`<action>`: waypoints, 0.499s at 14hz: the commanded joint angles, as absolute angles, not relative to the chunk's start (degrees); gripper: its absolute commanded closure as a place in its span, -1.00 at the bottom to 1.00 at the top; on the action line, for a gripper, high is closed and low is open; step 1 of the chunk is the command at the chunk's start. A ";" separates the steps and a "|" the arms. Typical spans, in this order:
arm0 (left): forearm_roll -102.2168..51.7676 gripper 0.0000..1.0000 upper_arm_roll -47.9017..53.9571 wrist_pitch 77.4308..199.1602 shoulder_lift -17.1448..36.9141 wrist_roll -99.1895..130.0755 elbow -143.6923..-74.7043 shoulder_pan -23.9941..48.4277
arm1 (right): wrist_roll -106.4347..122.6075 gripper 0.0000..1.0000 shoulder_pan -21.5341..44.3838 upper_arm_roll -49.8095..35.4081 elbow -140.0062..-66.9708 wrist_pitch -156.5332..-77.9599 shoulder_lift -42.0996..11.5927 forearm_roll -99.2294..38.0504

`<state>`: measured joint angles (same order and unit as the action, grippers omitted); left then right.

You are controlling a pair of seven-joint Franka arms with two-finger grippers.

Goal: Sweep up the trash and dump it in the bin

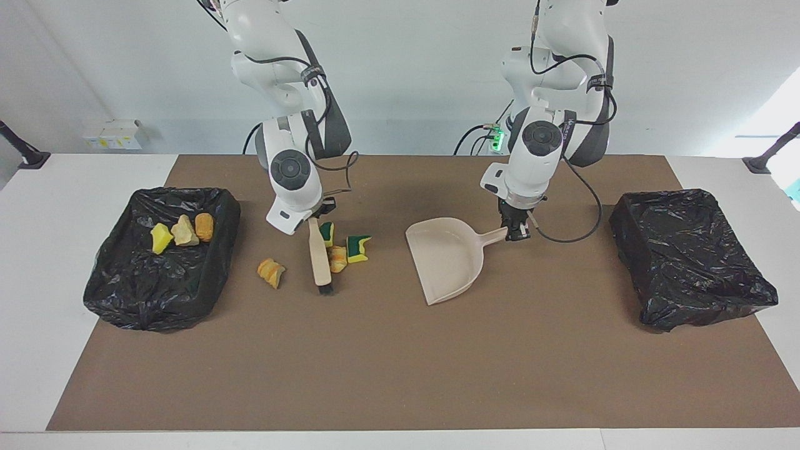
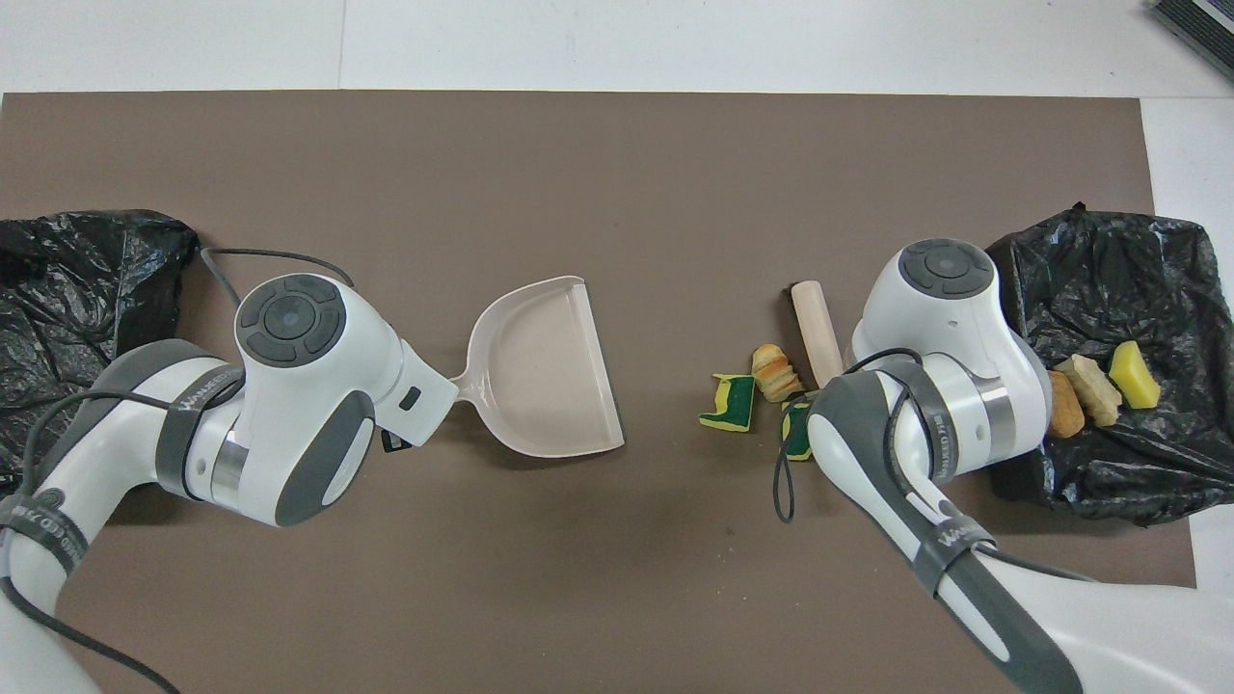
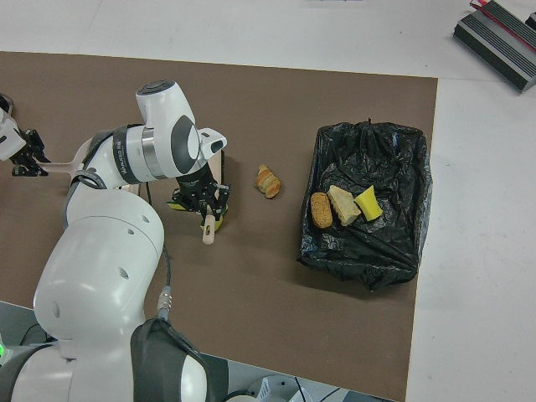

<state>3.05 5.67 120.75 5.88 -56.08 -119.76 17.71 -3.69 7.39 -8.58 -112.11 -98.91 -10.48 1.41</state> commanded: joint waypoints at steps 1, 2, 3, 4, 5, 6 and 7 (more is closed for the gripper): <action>4.04 1.00 5.45 122.25 4.83 -56.16 -121.73 18.19 | -4.04 1.00 6.50 -8.44 -110.04 -96.33 -9.84 6.90; 4.04 1.00 5.45 122.26 4.83 -56.16 -121.73 18.19 | -4.65 1.00 6.07 -8.44 -109.95 -96.50 -9.76 10.95; 4.04 1.00 5.54 122.26 4.83 -56.16 -121.82 18.19 | -5.35 1.00 5.54 -8.35 -110.13 -96.59 -9.84 13.60; 4.04 1.00 5.45 122.26 4.83 -56.16 -121.73 18.19 | -5.54 1.00 4.06 -8.26 -110.47 -96.68 -9.76 14.67; 4.04 1.00 5.45 122.17 4.83 -56.16 -121.73 18.19 | -5.62 1.00 1.26 -8.44 -111.09 -96.77 -9.58 14.76; 4.13 1.00 5.45 121.91 4.83 -56.34 -121.82 18.28 | -5.54 1.00 -1.64 -8.61 -112.75 -97.46 -8.88 14.68; 4.22 1.00 5.45 121.73 4.83 -56.51 -121.73 18.28 | -5.10 1.00 -3.67 -8.61 -115.37 -99.65 -7.75 14.33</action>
<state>3.05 5.67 120.79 5.88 -56.08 -119.85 17.72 -4.80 0.81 -7.82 -111.43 -97.49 -9.80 13.59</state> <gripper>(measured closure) 0.678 0.744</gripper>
